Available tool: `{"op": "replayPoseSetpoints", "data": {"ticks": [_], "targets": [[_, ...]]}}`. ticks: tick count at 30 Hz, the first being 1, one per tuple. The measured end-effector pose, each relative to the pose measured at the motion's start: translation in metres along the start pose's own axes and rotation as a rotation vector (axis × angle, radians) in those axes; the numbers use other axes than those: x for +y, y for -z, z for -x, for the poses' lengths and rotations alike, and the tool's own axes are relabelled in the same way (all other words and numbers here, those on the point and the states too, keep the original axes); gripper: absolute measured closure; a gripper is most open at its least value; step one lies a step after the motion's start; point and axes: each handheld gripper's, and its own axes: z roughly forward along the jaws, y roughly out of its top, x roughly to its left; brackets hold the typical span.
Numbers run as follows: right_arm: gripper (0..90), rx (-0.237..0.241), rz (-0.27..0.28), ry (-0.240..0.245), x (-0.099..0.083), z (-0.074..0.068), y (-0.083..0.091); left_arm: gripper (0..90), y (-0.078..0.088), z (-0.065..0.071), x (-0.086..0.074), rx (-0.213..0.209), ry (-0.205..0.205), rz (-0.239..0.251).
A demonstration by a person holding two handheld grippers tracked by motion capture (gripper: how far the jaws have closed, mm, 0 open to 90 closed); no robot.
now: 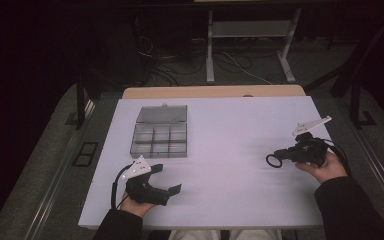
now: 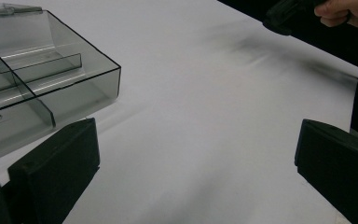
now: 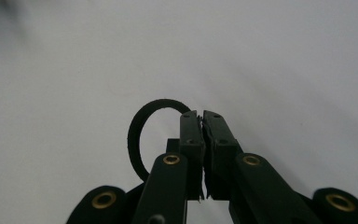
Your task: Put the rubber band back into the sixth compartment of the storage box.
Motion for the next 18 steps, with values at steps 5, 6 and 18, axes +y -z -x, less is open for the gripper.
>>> {"op": "replayPoseSetpoints", "data": {"ticks": [5,6,18], "targets": [[85.7,0.006,0.009,0.022,0.010,-0.005,-0.001,0.0,0.000,0.000,0.000,-0.001,0.001,0.003],[85.7,0.006,0.009,0.022,0.010,-0.005,-0.001,0.0,0.000,0.000,0.000,-0.001,0.001,0.003],[85.7,0.015,0.026,0.059,0.037,-0.015,0.001,0.0,0.000,0.000,0.000,-0.002,0.000,0.004]]}}
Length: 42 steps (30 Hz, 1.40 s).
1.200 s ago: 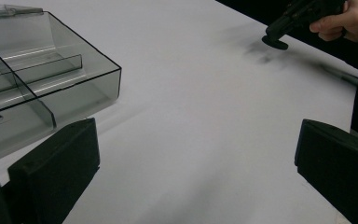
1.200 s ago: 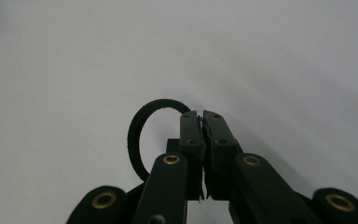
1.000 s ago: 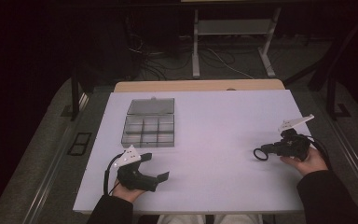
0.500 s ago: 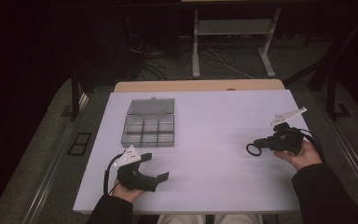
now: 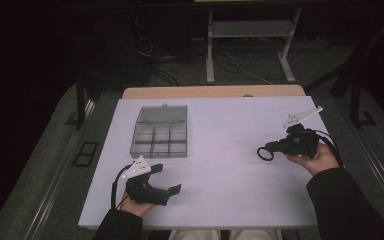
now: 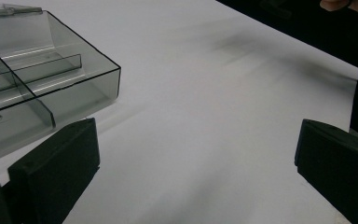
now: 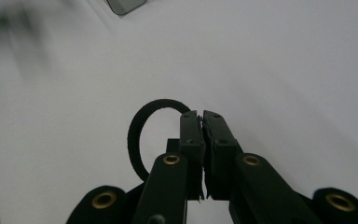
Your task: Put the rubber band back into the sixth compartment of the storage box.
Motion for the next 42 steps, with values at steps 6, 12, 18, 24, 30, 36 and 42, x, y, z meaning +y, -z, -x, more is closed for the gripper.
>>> {"op": "replayPoseSetpoints", "data": {"ticks": [6,12,18,24,30,36,42], "targets": [[85.7,0.004,0.001,0.012,0.009,-0.002,-0.004,0.0,0.000,0.000,0.000,-0.001,0.001,0.000],[85.7,0.011,-0.004,0.027,0.016,-0.005,-0.008,0.0,0.000,0.000,0.000,-0.003,0.000,0.000],[85.7,0.014,-0.003,0.036,0.022,-0.008,-0.010,0.0,0.000,0.000,0.000,-0.003,0.000,-0.002],[85.7,0.020,0.000,0.049,0.030,-0.012,-0.012,0.0,0.000,0.000,0.000,-0.003,-0.002,-0.003],[85.7,0.029,0.002,0.067,0.040,-0.016,-0.016,0.0,0.000,0.000,0.000,-0.004,-0.002,-0.004],[85.7,0.036,0.007,0.080,0.049,-0.020,-0.020,0.0,0.000,0.000,0.000,-0.005,-0.002,-0.002],[85.7,0.044,0.008,0.090,0.059,-0.024,-0.021,0.0,0.000,0.000,0.000,-0.006,-0.003,-0.002]]}}
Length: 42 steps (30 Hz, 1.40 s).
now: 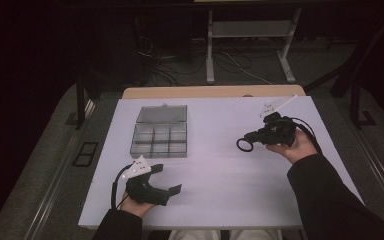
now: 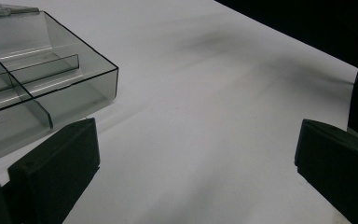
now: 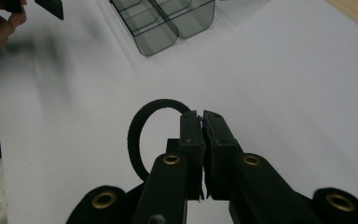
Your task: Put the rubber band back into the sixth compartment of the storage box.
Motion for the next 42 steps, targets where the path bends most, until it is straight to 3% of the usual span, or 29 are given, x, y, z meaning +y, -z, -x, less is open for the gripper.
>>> {"op": "replayPoseSetpoints", "data": {"ticks": [16,42], "targets": [[85.7,0.004,-0.003,0.018,0.023,-0.005,-0.009,0.0,0.001,0.000,0.000,-0.001,0.000,0.001],[85.7,0.026,-0.028,0.103,0.071,-0.015,-0.040,0.0,0.002,0.001,0.001,-0.008,0.005,0.015]]}}
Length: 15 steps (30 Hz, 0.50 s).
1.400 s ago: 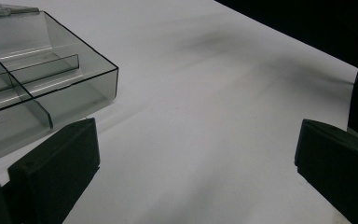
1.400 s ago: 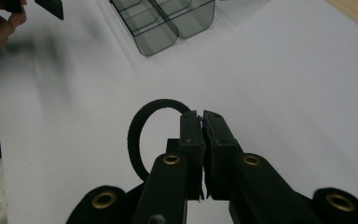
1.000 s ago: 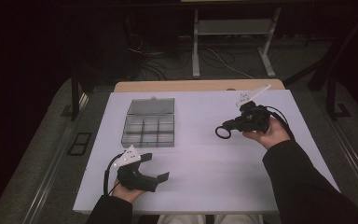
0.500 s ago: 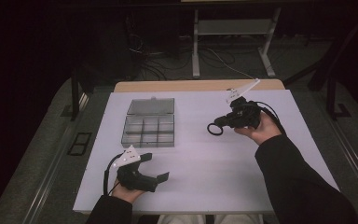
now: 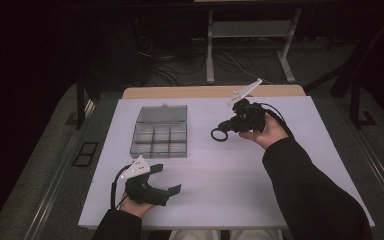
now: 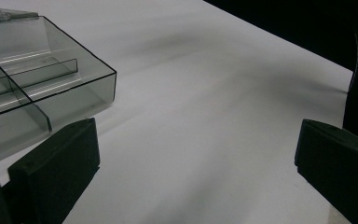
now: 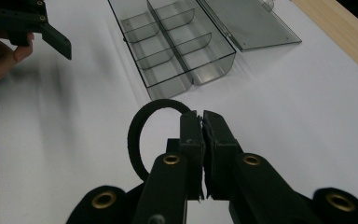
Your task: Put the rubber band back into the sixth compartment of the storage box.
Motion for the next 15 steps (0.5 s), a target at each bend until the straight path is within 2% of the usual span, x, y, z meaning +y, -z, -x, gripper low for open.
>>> {"op": "replayPoseSetpoints", "data": {"ticks": [4,6,15], "targets": [[85.7,0.004,-0.006,0.027,0.008,0.000,-0.008,0.0,0.000,0.000,0.000,-0.001,0.002,0.005],[85.7,0.010,-0.007,0.020,0.011,-0.001,-0.013,0.0,0.000,0.000,0.000,-0.002,0.003,0.006],[85.7,0.025,-0.015,0.049,0.031,-0.003,-0.032,0.0,0.001,0.000,0.000,-0.005,0.004,0.007]]}}
